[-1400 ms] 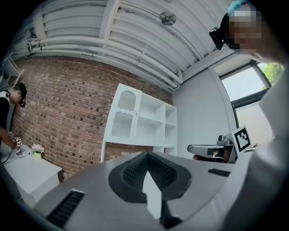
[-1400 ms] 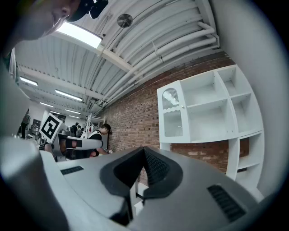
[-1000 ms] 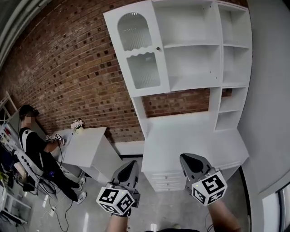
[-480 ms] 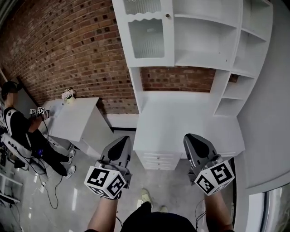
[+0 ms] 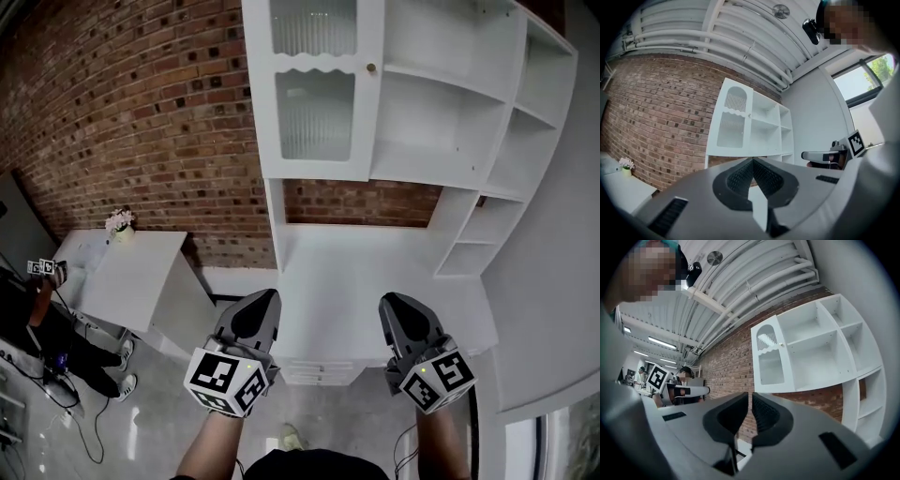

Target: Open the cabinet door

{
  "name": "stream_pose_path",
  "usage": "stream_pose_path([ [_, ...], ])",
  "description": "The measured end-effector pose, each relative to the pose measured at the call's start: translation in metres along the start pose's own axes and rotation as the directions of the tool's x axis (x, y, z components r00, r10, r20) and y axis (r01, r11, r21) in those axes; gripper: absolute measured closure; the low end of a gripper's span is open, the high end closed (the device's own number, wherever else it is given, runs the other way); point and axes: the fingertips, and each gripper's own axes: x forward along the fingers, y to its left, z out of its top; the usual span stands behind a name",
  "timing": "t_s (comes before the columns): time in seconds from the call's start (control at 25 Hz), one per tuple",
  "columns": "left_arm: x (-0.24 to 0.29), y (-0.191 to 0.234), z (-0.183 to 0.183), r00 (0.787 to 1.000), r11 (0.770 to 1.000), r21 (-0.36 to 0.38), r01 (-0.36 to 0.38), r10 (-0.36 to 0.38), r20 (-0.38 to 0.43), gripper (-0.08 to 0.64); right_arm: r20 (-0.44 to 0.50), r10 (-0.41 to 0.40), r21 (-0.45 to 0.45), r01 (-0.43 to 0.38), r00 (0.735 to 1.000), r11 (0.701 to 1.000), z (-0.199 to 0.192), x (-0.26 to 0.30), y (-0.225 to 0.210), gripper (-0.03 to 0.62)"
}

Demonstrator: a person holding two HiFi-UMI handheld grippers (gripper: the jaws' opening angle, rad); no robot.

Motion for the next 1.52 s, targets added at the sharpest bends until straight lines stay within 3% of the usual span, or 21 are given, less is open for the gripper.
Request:
stream_pose_path([
  [0.28, 0.041, 0.054, 0.001, 0.998, 0.998, 0.013, 0.057, -0.057, -0.016, 0.56, -0.003, -0.083, -0.021, 0.082, 0.997, 0.996, -0.005, 0.06, -0.016, 0.58],
  [0.56, 0.076, 0.079, -0.01, 0.998, 0.998, -0.002, 0.062, -0.062, -0.031, 0.56, -0.032, -0.07, -0.046, 0.069, 0.997, 0.997, -0.014, 0.111, -0.047, 0.51],
  [0.72, 0.102, 0.089, -0.01, 0.999, 0.999, 0.009, 0.039, -0.038, -0.035, 0.56, -0.013, -0.073, -0.073, 0.072, 0.997, 0.995, -0.014, 0.145, -0.083, 0.498],
  [1.2, 0.177, 0.097, 0.002, 0.997, 0.996, 0.046, -0.079, 0.08, -0.02, 0.56, 0.017, -0.036, -0.076, 0.037, 0.999, 0.996, -0.002, 0.248, -0.199, 0.35],
  [1.52, 0.203, 0.102, -0.001, 0.986, 0.985, 0.068, -0.162, 0.163, -0.018, 0.56, 0.05, -0.003, -0.101, 0.008, 0.999, 0.995, 0.002, 0.301, -0.23, 0.322],
])
